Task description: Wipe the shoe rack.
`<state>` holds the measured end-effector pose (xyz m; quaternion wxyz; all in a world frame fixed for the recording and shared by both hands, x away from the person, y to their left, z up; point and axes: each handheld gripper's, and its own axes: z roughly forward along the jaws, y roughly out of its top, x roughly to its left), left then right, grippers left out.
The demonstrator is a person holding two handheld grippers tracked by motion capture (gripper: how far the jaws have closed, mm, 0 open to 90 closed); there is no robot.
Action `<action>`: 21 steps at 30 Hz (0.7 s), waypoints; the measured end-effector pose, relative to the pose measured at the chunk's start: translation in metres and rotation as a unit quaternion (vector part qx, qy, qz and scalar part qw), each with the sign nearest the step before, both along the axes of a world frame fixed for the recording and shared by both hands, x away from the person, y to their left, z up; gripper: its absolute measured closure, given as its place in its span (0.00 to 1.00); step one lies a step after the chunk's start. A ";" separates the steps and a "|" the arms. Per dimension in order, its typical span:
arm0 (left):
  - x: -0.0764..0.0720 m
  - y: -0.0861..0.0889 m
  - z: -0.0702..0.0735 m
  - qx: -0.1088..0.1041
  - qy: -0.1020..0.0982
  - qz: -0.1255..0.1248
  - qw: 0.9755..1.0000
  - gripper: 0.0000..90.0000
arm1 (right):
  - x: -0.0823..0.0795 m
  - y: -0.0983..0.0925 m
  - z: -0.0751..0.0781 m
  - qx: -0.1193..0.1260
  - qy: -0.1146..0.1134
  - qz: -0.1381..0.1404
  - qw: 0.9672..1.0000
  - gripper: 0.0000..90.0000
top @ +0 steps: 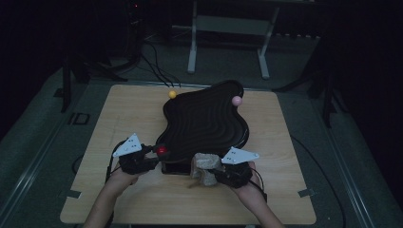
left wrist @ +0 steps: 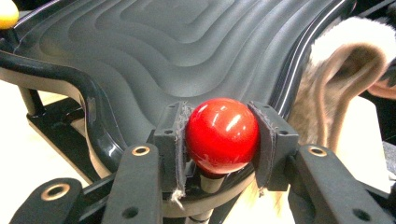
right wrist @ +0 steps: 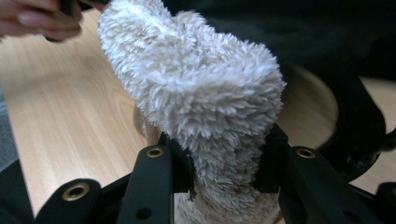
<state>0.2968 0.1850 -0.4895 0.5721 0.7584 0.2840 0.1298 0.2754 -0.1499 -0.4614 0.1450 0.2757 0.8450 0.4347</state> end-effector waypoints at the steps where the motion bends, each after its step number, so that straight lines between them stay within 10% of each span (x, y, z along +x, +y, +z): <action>1: 0.000 0.000 0.000 0.000 0.000 0.000 1.000 0.66 | 0.001 0.000 -0.002 0.000 0.005 -0.001 1.000 0.73; 13: 0.000 0.000 0.000 0.000 0.000 0.000 1.000 0.66 | -0.002 0.006 0.002 0.012 0.016 0.015 1.000 0.74; 21: 0.000 0.000 0.000 -0.002 0.001 0.003 1.000 0.66 | -0.034 0.007 0.040 0.047 -0.036 0.066 0.996 0.74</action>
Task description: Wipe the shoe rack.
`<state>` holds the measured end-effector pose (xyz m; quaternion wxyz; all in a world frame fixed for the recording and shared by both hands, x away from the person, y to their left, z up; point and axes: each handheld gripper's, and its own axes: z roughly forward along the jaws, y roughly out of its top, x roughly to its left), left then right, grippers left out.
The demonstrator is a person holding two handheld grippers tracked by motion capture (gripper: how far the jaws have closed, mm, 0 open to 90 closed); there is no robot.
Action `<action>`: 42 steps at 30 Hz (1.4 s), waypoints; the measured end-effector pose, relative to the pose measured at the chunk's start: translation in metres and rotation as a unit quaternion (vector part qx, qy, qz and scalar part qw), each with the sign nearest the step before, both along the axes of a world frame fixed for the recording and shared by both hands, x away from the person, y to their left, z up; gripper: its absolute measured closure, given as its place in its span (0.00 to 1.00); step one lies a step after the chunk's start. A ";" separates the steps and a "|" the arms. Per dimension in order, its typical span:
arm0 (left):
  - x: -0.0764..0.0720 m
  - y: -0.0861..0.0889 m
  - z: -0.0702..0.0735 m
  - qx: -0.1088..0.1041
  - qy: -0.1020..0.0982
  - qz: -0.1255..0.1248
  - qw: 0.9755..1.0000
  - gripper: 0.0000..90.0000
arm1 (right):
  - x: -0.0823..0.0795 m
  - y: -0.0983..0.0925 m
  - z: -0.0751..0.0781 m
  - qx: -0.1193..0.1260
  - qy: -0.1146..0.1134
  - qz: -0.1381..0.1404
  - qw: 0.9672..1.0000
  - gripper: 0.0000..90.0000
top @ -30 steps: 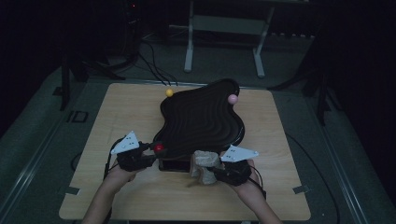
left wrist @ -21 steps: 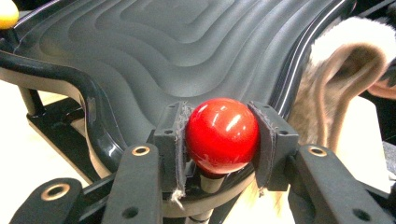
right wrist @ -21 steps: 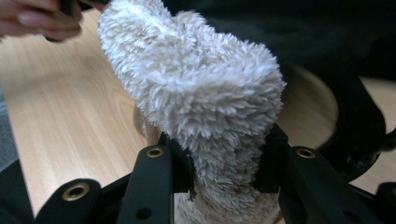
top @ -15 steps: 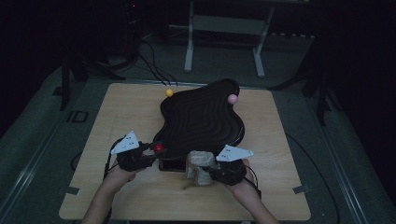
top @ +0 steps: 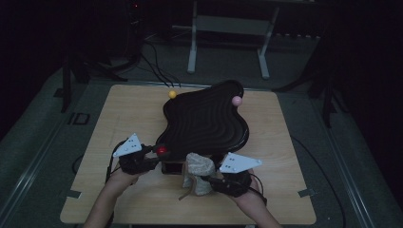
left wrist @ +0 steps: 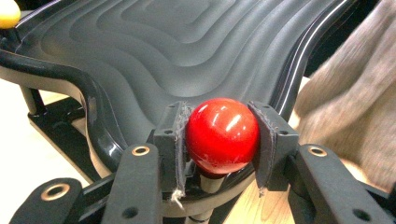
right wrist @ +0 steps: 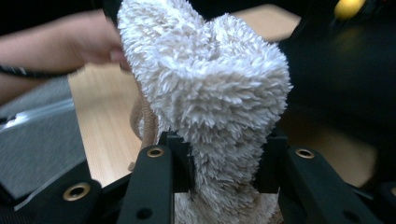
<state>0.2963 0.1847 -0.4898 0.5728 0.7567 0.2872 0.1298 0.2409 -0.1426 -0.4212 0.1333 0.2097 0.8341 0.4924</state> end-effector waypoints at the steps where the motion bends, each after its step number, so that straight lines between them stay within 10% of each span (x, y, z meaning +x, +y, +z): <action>1: 0.000 0.000 0.000 0.000 0.000 0.000 1.000 0.66 | -0.002 -0.004 0.007 0.007 -0.010 -0.003 1.000 0.74; 11: 0.001 0.000 0.000 -0.002 0.003 -0.002 1.000 0.66 | -0.017 -0.045 0.078 0.073 -0.124 -0.050 0.988 0.73; 14: 0.001 0.000 0.000 -0.002 0.003 -0.002 1.000 0.66 | -0.012 -0.038 0.075 0.039 -0.156 -0.078 0.984 0.73; 28: 0.001 0.001 0.000 -0.004 0.004 -0.004 1.000 0.66 | 0.011 0.010 0.008 -0.060 -0.101 -0.046 0.992 0.74; 42: 0.001 0.001 0.000 -0.004 0.005 -0.004 1.000 0.66 | 0.015 0.023 -0.008 -0.057 -0.067 -0.046 0.995 0.74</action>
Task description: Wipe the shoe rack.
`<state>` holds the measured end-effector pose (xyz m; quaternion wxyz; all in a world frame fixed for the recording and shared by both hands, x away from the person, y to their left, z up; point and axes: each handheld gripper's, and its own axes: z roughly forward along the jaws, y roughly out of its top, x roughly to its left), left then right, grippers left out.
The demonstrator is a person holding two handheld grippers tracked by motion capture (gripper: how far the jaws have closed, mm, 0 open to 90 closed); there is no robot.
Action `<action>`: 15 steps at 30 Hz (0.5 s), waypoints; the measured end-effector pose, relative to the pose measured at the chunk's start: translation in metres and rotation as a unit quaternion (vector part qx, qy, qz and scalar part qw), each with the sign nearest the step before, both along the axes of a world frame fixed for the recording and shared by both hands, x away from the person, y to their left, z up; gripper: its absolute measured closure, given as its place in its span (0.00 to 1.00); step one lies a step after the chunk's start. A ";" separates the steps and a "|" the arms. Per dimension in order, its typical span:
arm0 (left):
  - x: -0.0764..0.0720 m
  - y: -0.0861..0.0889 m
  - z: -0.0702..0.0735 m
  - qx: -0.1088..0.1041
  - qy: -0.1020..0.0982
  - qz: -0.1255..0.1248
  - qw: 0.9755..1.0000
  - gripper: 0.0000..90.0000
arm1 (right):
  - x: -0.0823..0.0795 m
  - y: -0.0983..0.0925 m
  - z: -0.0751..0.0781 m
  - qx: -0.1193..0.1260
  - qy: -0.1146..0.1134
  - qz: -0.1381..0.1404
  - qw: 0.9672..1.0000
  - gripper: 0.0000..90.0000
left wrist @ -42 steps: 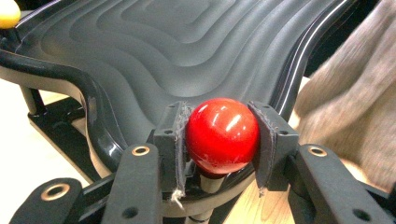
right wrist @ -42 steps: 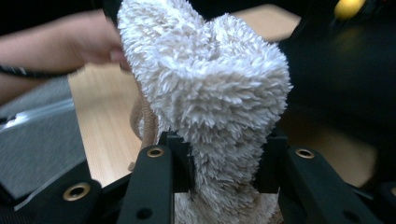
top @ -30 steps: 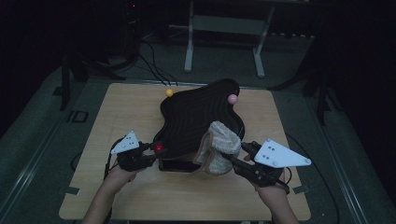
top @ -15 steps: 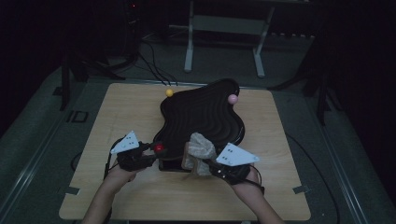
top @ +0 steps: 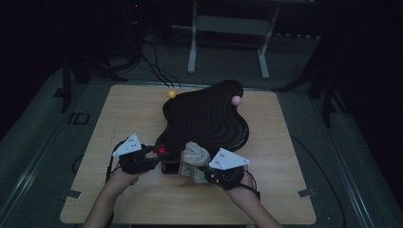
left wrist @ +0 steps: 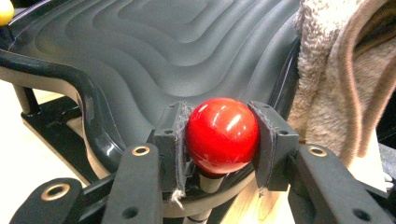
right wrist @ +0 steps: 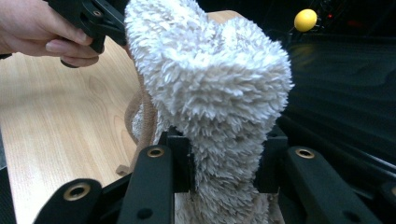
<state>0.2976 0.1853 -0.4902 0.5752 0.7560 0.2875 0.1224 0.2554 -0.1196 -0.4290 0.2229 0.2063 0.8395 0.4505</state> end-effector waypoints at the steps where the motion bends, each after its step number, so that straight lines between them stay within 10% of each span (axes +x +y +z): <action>1: 0.000 0.000 0.000 0.000 0.000 0.000 1.000 0.66 | -0.001 -0.001 0.003 0.007 -0.002 0.000 1.000 0.74; 15: 0.000 -0.001 0.000 0.001 0.000 0.001 1.000 0.66 | 0.000 0.008 -0.024 0.003 0.027 -0.017 0.999 0.74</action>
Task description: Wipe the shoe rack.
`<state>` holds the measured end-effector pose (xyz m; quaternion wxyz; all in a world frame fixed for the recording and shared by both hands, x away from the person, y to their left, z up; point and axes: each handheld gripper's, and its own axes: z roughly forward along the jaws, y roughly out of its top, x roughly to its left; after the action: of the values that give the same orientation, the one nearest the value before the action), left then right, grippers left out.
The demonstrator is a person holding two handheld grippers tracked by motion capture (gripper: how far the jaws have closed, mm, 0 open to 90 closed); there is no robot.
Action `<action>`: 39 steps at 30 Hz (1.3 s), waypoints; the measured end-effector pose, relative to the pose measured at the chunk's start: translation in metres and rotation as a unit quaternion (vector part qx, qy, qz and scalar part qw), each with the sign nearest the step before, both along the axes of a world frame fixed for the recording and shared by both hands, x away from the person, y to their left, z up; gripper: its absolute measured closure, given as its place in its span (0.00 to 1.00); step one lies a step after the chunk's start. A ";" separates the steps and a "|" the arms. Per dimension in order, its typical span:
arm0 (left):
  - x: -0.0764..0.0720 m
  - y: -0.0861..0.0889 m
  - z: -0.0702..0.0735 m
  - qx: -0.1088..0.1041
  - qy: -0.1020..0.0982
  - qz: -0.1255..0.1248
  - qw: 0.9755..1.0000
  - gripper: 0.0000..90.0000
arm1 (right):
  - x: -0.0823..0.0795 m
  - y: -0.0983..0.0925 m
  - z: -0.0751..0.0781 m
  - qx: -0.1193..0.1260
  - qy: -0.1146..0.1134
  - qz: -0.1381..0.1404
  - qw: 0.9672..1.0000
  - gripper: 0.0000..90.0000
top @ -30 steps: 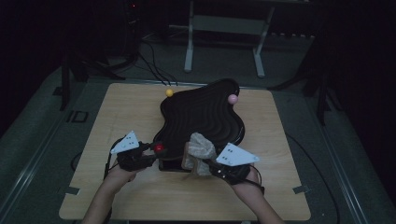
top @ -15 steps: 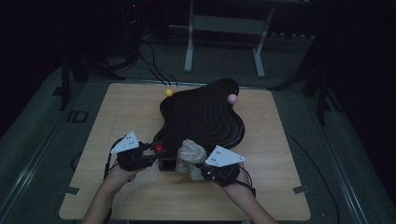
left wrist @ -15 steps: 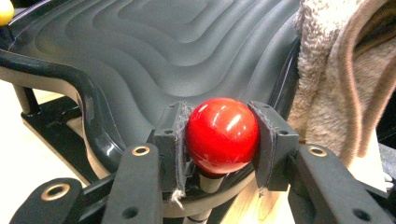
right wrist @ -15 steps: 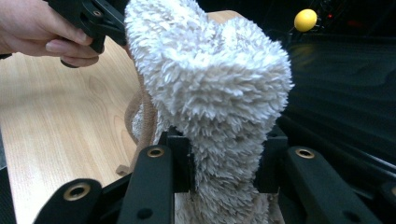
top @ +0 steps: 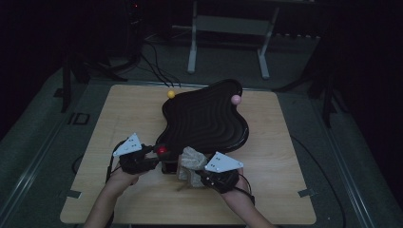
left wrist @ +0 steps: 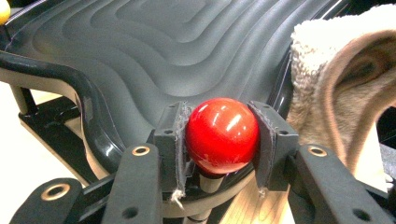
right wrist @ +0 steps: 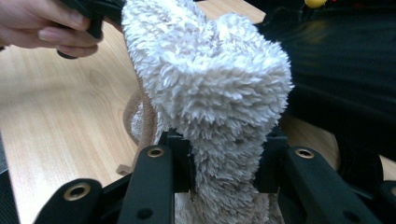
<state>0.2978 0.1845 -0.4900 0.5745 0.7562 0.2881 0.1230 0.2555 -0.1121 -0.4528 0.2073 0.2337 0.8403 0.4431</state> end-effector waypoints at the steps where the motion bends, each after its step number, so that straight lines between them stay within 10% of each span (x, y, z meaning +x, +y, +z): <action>1: 0.000 0.000 0.000 0.000 0.000 -0.001 1.000 0.66 | 0.002 -0.001 -0.003 0.003 0.008 -0.003 1.000 0.74; 15: 0.000 0.000 0.000 0.000 0.001 0.000 1.000 0.66 | 0.017 -0.005 -0.024 0.038 0.088 -0.007 0.995 0.74; 23: 0.000 0.000 0.000 0.000 0.001 0.000 1.000 0.66 | 0.012 0.000 -0.012 0.026 0.058 -0.003 0.998 0.74; 39: 0.000 0.000 0.000 -0.001 0.002 -0.001 1.000 0.66 | 0.022 0.018 -0.029 0.006 0.087 0.001 0.996 0.74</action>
<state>0.2980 0.1849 -0.4899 0.5745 0.7562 0.2888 0.1210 0.2770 -0.0938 -0.4821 0.1312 0.2716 0.8530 0.4259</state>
